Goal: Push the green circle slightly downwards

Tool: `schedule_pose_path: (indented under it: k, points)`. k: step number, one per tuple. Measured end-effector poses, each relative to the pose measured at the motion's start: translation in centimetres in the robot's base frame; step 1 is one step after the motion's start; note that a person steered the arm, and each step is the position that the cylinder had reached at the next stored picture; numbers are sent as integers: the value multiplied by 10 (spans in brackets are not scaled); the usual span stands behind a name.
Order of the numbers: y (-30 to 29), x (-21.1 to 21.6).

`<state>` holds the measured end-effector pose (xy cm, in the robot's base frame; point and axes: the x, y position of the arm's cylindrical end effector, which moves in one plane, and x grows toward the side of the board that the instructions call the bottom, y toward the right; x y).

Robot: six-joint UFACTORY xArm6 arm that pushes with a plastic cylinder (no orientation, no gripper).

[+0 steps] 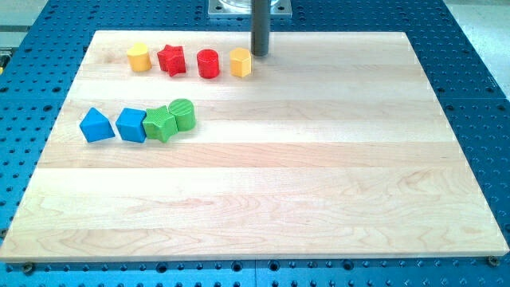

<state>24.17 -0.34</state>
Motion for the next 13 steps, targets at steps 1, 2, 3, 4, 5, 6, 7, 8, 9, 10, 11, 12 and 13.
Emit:
schedule_pose_path:
  k: [1,2,3,4,5,6,7,8,9,10,11,12,13]
  points:
    - [-36,28]
    - [-22,26]
    - [64,53]
    - [58,133]
    - [-25,241]
    - [-144,294]
    - [-48,289]
    - [20,180]
    - [-18,125]
    - [-75,120]
    - [-104,132]
    - [-105,143]
    - [-92,155]
